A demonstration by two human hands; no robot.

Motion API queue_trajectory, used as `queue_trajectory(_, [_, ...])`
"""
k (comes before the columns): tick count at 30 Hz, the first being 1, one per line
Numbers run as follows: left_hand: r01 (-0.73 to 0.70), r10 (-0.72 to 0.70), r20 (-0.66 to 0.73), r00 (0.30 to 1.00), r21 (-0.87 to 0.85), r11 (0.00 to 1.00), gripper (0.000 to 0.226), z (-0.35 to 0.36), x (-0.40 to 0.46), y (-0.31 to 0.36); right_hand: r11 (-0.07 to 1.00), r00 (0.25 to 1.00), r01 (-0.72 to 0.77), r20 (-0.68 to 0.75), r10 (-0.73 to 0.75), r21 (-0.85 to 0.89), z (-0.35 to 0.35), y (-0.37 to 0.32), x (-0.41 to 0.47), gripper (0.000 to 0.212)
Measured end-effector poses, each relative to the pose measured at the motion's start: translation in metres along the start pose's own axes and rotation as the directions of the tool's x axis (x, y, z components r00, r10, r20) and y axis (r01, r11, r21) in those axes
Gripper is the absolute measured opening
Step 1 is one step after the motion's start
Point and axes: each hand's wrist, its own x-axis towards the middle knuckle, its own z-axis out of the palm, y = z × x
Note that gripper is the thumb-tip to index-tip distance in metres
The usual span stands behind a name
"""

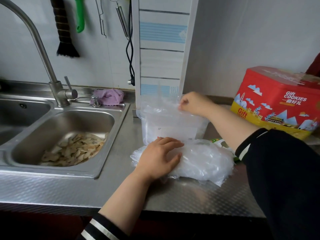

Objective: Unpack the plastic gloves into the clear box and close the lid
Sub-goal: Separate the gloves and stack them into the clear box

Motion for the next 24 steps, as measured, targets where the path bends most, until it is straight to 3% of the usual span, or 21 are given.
queue_trajectory(3, [-0.004, 0.004, 0.024, 1.000, 0.005, 1.000, 0.040, 0.000, 0.001, 0.000, 0.987, 0.965, 0.023, 0.261, 0.019, -0.158, 0.014, -0.002, 0.000, 0.022])
queue_trajectory(5, [-0.008, 0.008, 0.024, 1.000, 0.010, 1.000, 0.040, 0.000, 0.002, -0.001, 0.986, 0.943, 0.003, 0.329, 0.053, -0.168, 0.014, -0.004, 0.000, 0.026])
queue_trajectory(7, [-0.011, 0.010, 0.024, 1.000, 0.012, 1.000, 0.039, 0.001, 0.001, -0.002, 0.979, 0.956, 0.023, 0.291, 0.038, -0.201, 0.012, -0.002, 0.001, 0.017])
queue_trajectory(10, [-0.015, 0.015, 0.014, 1.000, 0.005, 1.000, 0.038, 0.002, 0.001, -0.003, 0.974, 0.996, 0.037, 0.090, -0.017, -0.223, 0.002, 0.001, -0.002, 0.023])
queue_trajectory(13, [-0.033, 0.033, -0.001, 0.999, 0.003, 0.999, 0.032, 0.004, 0.002, -0.004, 0.999, 0.987, 0.034, -0.158, -0.032, 0.008, -0.011, -0.001, -0.017, 0.016])
queue_trajectory(17, [-0.066, 0.065, -0.055, 0.996, -0.017, 0.998, 0.021, 0.007, 0.002, -0.005, 0.943, 0.927, 0.230, -0.348, -0.138, 0.241, -0.016, -0.005, -0.057, 0.011])
queue_trajectory(20, [-0.092, 0.090, -0.111, 0.990, -0.014, 0.996, 0.021, 0.008, 0.002, -0.003, 0.866, 0.917, 0.342, -0.330, -0.223, 0.364, -0.011, -0.008, -0.098, 0.009])
queue_trajectory(22, [-0.101, 0.098, -0.149, 0.984, -0.012, 0.995, 0.022, 0.006, 0.003, -0.001, 0.825, 0.947, 0.317, -0.199, -0.251, 0.467, -0.005, -0.010, -0.121, 0.015])
queue_trajectory(24, [-0.115, 0.111, -0.184, 0.977, -0.010, 0.993, 0.020, 0.007, 0.003, 0.004, 0.884, 0.958, 0.278, -0.038, -0.285, 0.376, 0.002, -0.006, -0.139, 0.037])
